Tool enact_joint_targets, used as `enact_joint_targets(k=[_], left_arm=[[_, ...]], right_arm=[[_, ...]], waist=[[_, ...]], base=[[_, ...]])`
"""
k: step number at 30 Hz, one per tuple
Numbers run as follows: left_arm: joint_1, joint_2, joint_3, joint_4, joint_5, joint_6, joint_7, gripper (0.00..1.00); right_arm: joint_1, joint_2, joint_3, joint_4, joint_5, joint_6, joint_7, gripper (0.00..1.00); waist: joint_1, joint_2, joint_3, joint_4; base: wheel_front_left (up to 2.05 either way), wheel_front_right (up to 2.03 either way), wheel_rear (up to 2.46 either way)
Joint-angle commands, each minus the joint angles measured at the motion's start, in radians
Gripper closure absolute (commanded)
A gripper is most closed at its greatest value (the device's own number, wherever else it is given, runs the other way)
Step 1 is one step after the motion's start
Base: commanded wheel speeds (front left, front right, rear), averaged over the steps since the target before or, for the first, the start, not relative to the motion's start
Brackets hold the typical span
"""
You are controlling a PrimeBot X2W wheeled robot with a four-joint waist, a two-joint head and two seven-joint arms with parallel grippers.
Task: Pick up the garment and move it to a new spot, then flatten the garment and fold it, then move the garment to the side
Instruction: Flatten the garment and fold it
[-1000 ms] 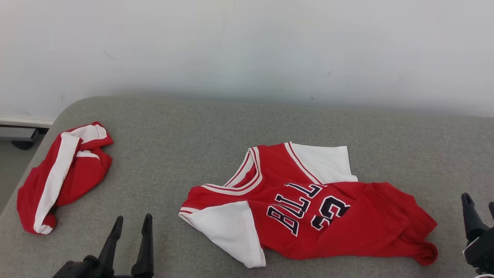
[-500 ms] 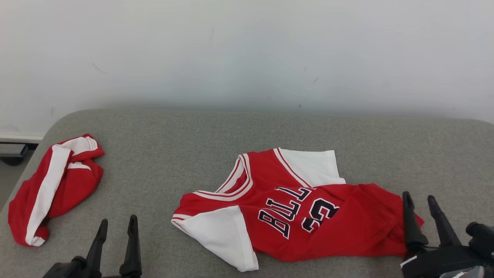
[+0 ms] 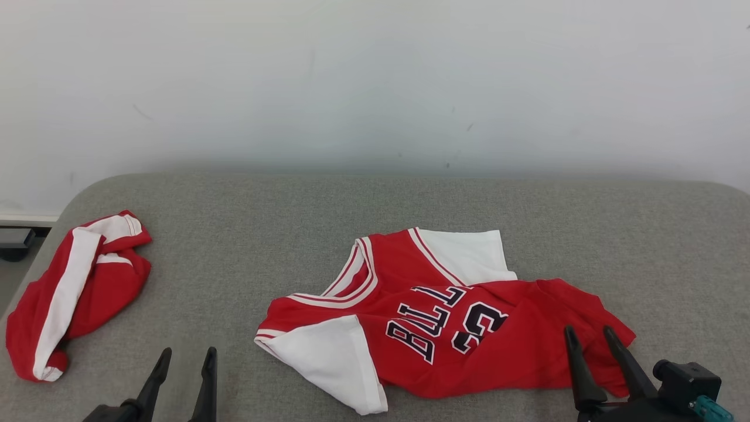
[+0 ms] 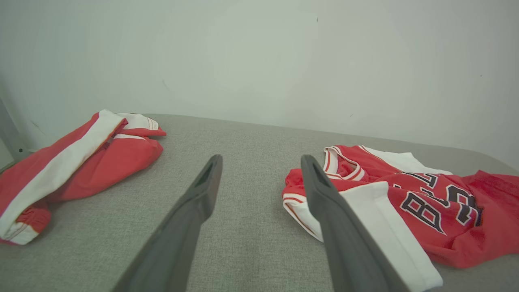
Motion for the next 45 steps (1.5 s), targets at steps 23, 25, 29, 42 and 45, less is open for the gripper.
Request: enact_joint_targets(k=[23,25,29,42,45], left_arm=[[0.003,0.012,-0.023,0.007,-0.022,0.007,0.009,0.0],[0.002,0.013,-0.026,0.007,-0.021,0.006,0.011,0.0],[-0.003,0.015,-0.034,0.001,-0.022,0.008,0.018,0.0],[-0.024,0.021,-0.075,-0.013,-0.029,-0.005,0.067,0.0],[-0.066,0.023,-0.116,-0.008,-0.033,-0.023,0.14,0.0]], right_arm=[[-0.006,-0.004,-0.011,0.026,0.004,-0.001,-0.003,0.0],[-0.008,-0.004,-0.012,0.027,0.001,-0.001,-0.003,0.0],[-0.014,-0.004,-0.015,0.025,-0.005,-0.001,0.002,0.0],[-0.021,-0.004,-0.05,0.02,-0.009,-0.001,0.078,0.0],[-0.042,-0.003,-0.09,0.008,-0.042,-0.001,0.209,0.0]], waist=[[0.0001,0.0,0.01,-0.001],[0.0001,0.0,0.01,0.0],[0.0001,0.0,0.01,0.001],[0.0001,0.0,0.006,0.002],[0.0001,0.0,0.007,-0.004]], base=[[0.0,0.0,0.0],[0.0,0.0,0.0],[0.0,0.0,0.0],[0.0,0.0,0.0],[0.0,0.0,0.0]])
